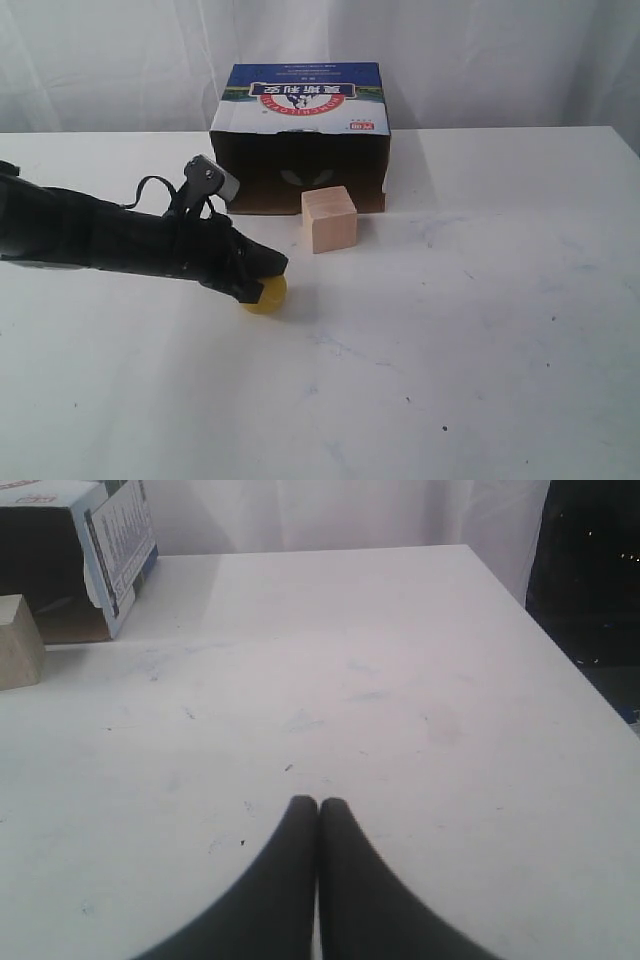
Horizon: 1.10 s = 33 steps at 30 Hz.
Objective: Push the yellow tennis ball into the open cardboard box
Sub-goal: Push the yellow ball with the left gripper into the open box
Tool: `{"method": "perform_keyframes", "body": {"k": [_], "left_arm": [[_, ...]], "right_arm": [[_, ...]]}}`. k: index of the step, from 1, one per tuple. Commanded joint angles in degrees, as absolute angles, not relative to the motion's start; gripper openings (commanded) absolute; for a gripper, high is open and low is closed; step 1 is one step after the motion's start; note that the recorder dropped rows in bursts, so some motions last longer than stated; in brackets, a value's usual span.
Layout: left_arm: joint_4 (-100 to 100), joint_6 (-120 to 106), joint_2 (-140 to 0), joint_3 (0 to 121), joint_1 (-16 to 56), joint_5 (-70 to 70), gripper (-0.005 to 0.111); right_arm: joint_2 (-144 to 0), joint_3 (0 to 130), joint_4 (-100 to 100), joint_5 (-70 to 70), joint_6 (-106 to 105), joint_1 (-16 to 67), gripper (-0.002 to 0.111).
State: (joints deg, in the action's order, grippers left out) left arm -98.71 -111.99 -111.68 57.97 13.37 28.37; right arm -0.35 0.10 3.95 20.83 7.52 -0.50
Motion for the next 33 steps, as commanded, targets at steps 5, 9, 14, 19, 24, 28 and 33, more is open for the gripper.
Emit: {"method": "perform_keyframes", "body": {"k": [5, 9, 14, 19, 24, 28, 33], "left_arm": [[-99.95, -114.34, -112.79, 59.99, 13.31, 22.12, 0.0], [-99.95, -114.34, -112.79, 62.8, 13.31, 22.12, 0.0], [-99.95, -114.34, -112.79, 65.68, 13.31, 22.12, 0.0], [-99.95, -114.34, -112.79, 68.39, 13.31, 22.12, 0.0], [-99.95, -113.83, -112.27, 70.74, 13.31, 22.04, 0.0], [-99.95, -106.72, -110.51, 70.11, 13.31, 20.98, 0.0], [-99.95, -103.89, -107.58, 65.54, 13.31, 22.6, 0.0]], "right_arm": [[0.0, 0.0, 4.25, 20.08, 7.83, -0.56, 0.0], [0.0, 0.0, 4.25, 20.08, 7.83, -0.56, 0.0], [0.0, 0.0, 4.25, 20.08, 7.83, -0.56, 0.0], [0.0, 0.0, 4.25, 20.08, 7.83, -0.56, 0.0], [0.0, 0.0, 4.25, 20.08, 7.83, -0.56, 0.0], [0.0, 0.0, 4.25, 20.08, 7.83, -0.56, 0.0], [0.0, 0.0, 4.25, 20.08, 7.83, -0.56, 0.0]]}}
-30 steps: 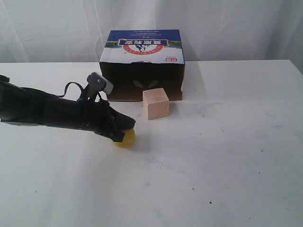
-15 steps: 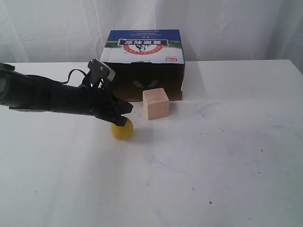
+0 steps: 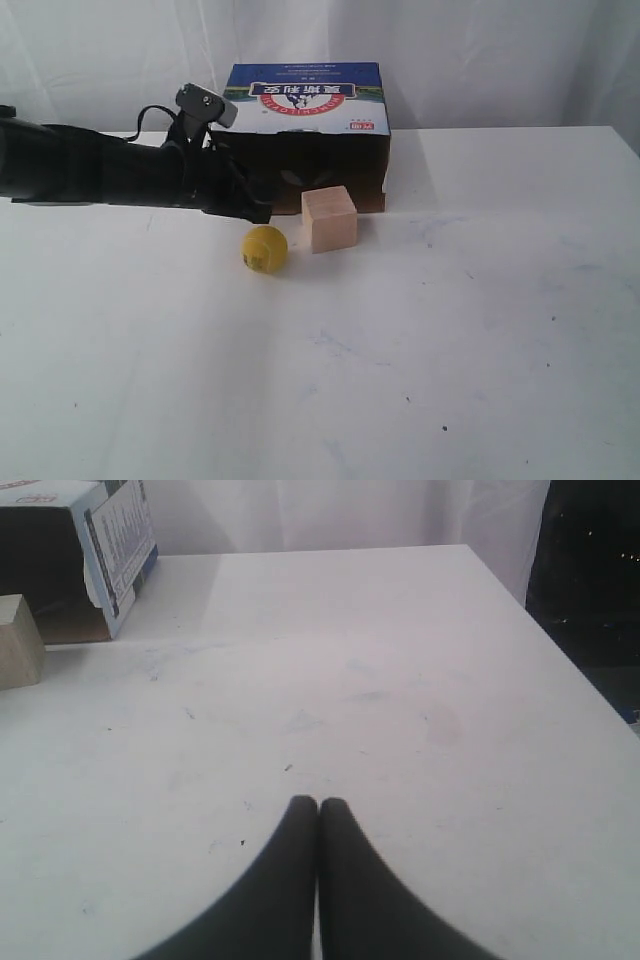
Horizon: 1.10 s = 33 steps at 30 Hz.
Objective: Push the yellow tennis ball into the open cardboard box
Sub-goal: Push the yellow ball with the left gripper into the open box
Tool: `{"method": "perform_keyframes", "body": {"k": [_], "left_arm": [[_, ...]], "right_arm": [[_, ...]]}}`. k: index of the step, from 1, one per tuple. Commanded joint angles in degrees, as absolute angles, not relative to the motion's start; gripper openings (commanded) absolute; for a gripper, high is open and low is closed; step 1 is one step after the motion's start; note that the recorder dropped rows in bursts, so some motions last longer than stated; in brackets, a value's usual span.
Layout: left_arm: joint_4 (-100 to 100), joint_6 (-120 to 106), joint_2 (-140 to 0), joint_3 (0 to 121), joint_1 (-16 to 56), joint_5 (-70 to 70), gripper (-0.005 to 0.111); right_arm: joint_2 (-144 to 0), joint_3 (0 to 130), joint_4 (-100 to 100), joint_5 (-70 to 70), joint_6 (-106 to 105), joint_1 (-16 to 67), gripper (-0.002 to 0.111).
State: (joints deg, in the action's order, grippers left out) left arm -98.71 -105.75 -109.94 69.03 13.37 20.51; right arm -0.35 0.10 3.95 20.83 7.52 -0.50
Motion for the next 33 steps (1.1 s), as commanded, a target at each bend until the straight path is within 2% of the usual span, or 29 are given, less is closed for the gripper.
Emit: {"method": "perform_keyframes", "body": {"k": [1, 9, 17, 24, 33], "left_arm": [[-99.95, -104.5, -107.42, 64.19, 13.31, 23.04, 0.0], [-99.95, -113.31, -113.79, 60.85, 13.31, 30.26, 0.0], [-99.95, -113.96, -128.24, 79.07, 13.31, 27.54, 0.0], [-99.95, -114.79, -132.38, 92.44, 13.31, 14.14, 0.0], [-99.95, -115.53, -132.38, 93.9, 13.31, 14.81, 0.0]], "right_arm": [[0.0, 0.0, 4.25, 20.08, 7.83, -0.56, 0.0], [0.0, 0.0, 4.25, 20.08, 7.83, -0.56, 0.0], [0.0, 0.0, 4.25, 20.08, 7.83, -0.56, 0.0], [0.0, 0.0, 4.25, 20.08, 9.11, -0.56, 0.0], [0.0, 0.0, 4.25, 20.08, 9.11, -0.56, 0.0]]}}
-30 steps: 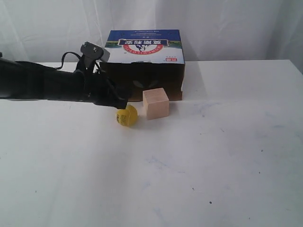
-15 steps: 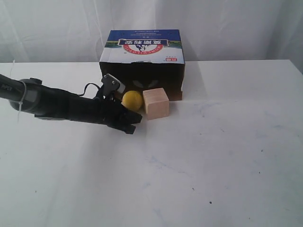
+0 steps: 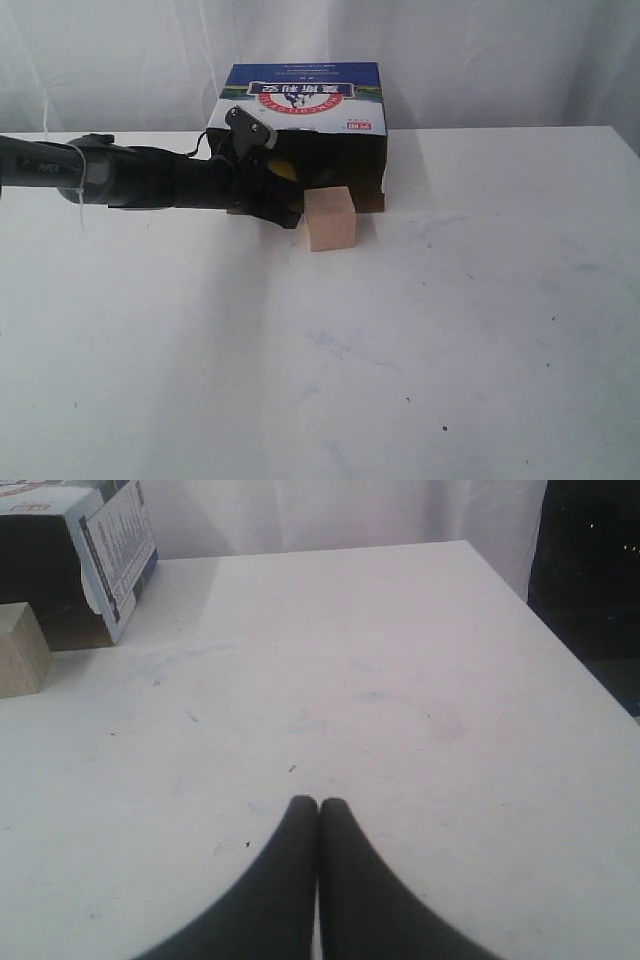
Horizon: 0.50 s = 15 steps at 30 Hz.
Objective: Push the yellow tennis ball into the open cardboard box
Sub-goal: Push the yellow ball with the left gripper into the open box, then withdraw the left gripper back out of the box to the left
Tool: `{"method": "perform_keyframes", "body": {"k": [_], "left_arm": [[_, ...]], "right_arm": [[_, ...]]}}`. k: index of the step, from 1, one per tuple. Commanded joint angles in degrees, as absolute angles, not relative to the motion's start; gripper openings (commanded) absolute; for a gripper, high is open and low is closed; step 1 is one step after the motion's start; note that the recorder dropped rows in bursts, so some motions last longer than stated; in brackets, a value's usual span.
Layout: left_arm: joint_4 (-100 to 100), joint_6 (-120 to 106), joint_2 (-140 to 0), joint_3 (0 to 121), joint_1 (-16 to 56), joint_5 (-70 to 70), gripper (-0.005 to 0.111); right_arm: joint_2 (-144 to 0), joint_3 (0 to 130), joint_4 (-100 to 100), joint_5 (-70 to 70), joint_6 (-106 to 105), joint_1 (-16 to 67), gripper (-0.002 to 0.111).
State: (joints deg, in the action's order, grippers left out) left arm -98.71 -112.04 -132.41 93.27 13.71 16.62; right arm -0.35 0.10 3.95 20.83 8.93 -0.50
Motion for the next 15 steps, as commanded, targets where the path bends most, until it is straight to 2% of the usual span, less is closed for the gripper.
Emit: {"method": "perform_keyframes", "body": {"k": [1, 15], "left_arm": [[-99.95, -115.14, -132.38, 93.9, 13.31, 14.81, 0.0], [-99.95, -117.63, -128.45, 86.08, 13.31, 15.92, 0.0]], "right_arm": [[0.0, 0.0, 4.25, 20.08, 9.11, -0.56, 0.0], [0.0, 0.0, 4.25, 20.08, 9.21, -0.56, 0.0]]}}
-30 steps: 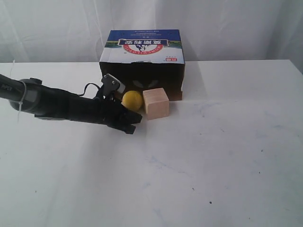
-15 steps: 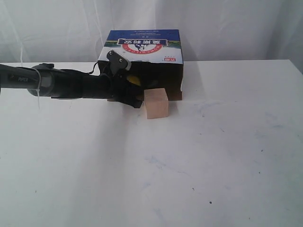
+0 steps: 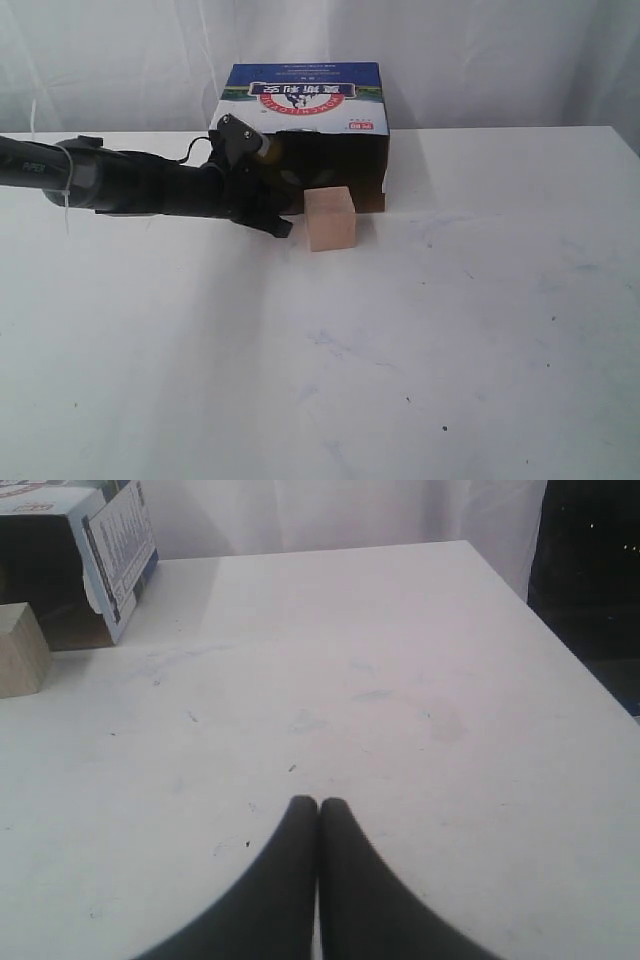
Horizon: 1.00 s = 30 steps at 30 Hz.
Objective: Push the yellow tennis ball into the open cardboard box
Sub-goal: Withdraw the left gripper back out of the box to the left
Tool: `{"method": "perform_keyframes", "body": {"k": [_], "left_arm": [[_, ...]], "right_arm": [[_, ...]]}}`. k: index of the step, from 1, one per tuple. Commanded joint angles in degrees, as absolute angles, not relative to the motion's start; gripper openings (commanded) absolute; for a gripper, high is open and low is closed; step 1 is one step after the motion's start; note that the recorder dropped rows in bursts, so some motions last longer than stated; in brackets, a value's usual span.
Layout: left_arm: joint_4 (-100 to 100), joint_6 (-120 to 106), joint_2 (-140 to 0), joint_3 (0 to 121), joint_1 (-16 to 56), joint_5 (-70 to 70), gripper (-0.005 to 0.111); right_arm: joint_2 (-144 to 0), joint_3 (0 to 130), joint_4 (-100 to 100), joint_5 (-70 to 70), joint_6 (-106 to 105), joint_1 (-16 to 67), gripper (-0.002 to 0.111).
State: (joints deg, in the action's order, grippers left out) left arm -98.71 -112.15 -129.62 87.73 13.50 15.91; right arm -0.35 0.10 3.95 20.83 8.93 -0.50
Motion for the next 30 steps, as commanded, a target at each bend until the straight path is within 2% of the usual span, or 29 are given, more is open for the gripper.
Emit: {"method": "perform_keyframes", "body": {"k": [1, 9, 15, 23, 27, 30], "left_arm": [[-99.95, -117.63, -128.21, 85.74, 13.31, 16.05, 0.0], [-99.95, -118.09, -125.88, 81.0, 13.31, 15.93, 0.0], [-99.95, -116.32, -119.26, 74.54, 13.31, 9.35, 0.0], [-99.95, -102.47, -101.82, 56.05, 13.31, 3.72, 0.0], [-99.95, -89.35, -90.9, 44.84, 13.31, -8.1, 0.0], [-99.95, -88.46, -81.38, 38.38, 13.31, -14.66, 0.0]], "right_arm": [[0.0, 0.0, 4.25, 20.08, 9.21, -0.56, 0.0], [0.0, 0.0, 4.25, 20.08, 9.21, -0.56, 0.0], [0.0, 0.0, 4.25, 20.08, 9.21, -0.56, 0.0], [0.0, 0.0, 4.25, 20.08, 9.21, -0.56, 0.0], [0.0, 0.0, 4.25, 20.08, 9.21, -0.56, 0.0], [0.0, 0.0, 4.25, 20.08, 9.21, -0.56, 0.0]]}}
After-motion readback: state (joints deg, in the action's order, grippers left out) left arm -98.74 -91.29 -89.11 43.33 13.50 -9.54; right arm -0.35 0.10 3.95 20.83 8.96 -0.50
